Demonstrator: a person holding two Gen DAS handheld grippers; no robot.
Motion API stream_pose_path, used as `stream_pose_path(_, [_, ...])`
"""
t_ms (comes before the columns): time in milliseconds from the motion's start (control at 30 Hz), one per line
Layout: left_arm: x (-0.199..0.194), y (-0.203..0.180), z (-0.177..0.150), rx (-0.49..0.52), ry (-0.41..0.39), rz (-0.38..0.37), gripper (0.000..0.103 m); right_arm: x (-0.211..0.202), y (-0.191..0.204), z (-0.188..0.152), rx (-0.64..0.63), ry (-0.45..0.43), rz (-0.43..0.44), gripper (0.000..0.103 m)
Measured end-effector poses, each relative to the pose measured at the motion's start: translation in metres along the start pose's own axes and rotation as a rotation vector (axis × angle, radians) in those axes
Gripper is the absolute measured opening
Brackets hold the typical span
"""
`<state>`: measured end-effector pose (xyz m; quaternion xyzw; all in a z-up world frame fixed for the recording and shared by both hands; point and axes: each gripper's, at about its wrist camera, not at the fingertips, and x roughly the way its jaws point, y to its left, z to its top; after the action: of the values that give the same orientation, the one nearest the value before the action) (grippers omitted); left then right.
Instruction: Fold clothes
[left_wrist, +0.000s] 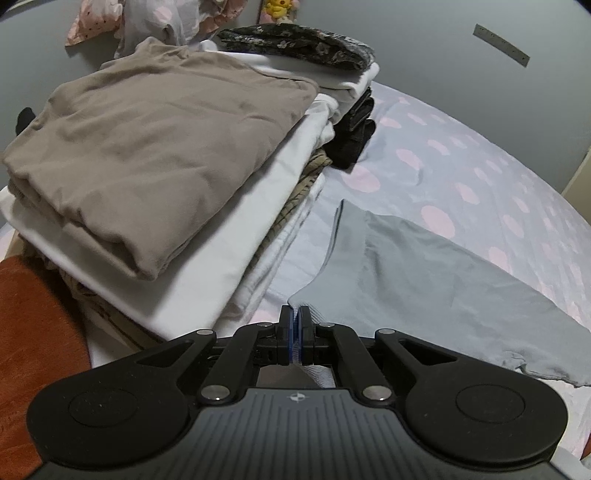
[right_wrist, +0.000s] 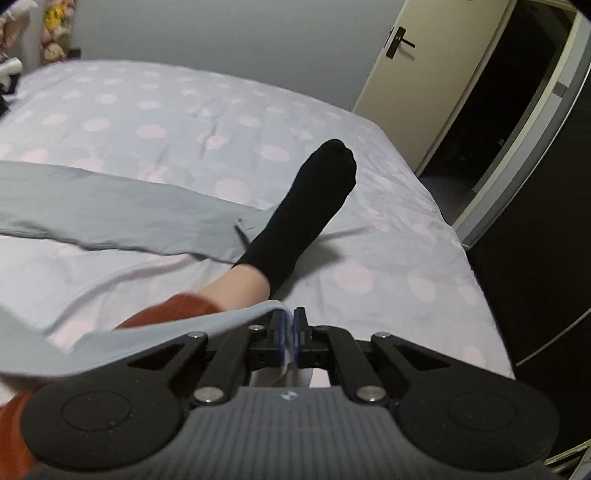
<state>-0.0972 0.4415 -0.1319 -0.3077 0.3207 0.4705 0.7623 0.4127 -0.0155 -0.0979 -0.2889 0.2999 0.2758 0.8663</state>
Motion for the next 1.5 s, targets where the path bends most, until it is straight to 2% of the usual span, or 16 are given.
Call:
stream_pose_path(133, [0.003,0.004,0.001,-0.010,0.010,0.032,0.003,0.054,0.001,0.021,0.044,0.053,-0.040,0.004])
stream_pose_path(233, [0.006,0.006,0.001,-0.013,0.021,0.051,0.003,0.077,-0.004,0.023,0.100,0.092,-0.011,0.005])
stream_pose_path(333, [0.009,0.005,0.000,-0.012,0.028,0.055,0.003,0.085,-0.018,0.019,0.208,0.105,0.035,0.008])
stream_pose_path(367, [0.010,0.005,0.000,-0.011,0.030,0.055,0.003,0.084,-0.025,0.015,0.254,0.100,0.051,0.011])
stream_pose_path(433, [0.012,0.005,-0.001,-0.010,0.033,0.056,0.003,0.080,-0.040,0.007,0.347,0.090,0.066,0.030])
stream_pose_path(600, [0.016,0.004,-0.003,-0.007,0.041,0.059,0.003,0.077,-0.076,-0.040,0.677,0.128,0.156,0.031])
stream_pose_path(667, [0.018,0.004,-0.003,-0.007,0.044,0.060,0.003,0.080,-0.085,-0.069,0.836,0.161,0.212,0.035])
stream_pose_path(700, [0.018,0.005,-0.004,-0.009,0.044,0.059,0.003,0.083,-0.087,-0.083,0.918,0.178,0.246,0.041])
stream_pose_path(800, [0.018,0.006,-0.005,-0.015,0.048,0.060,0.003,0.097,-0.088,-0.126,1.181,0.222,0.368,0.044])
stream_pose_path(900, [0.019,0.006,-0.005,-0.021,0.052,0.065,0.003,0.113,-0.081,-0.157,1.394,0.239,0.448,0.044])
stream_pose_path(1000, [0.019,0.005,-0.005,-0.026,0.053,0.072,0.003,0.122,-0.072,-0.173,1.550,0.199,0.536,0.044])
stream_pose_path(1067, [0.019,0.005,-0.005,-0.028,0.055,0.076,0.003,0.125,-0.067,-0.174,1.609,0.165,0.560,0.036])
stream_pose_path(1100, [0.019,0.004,-0.005,-0.029,0.055,0.078,0.003,0.123,-0.066,-0.172,1.609,0.149,0.553,0.019])
stream_pose_path(1133, [0.018,0.004,-0.005,-0.030,0.053,0.078,0.003,0.121,-0.066,-0.168,1.599,0.134,0.539,0.008])
stream_pose_path(1333, [0.010,0.005,0.001,-0.035,0.034,0.052,0.003,0.079,-0.095,-0.135,1.494,-0.013,0.427,0.004])
stream_pose_path(1500, [0.004,0.006,0.005,-0.031,0.037,0.030,0.003,0.037,-0.118,-0.099,1.398,-0.074,0.357,0.003])
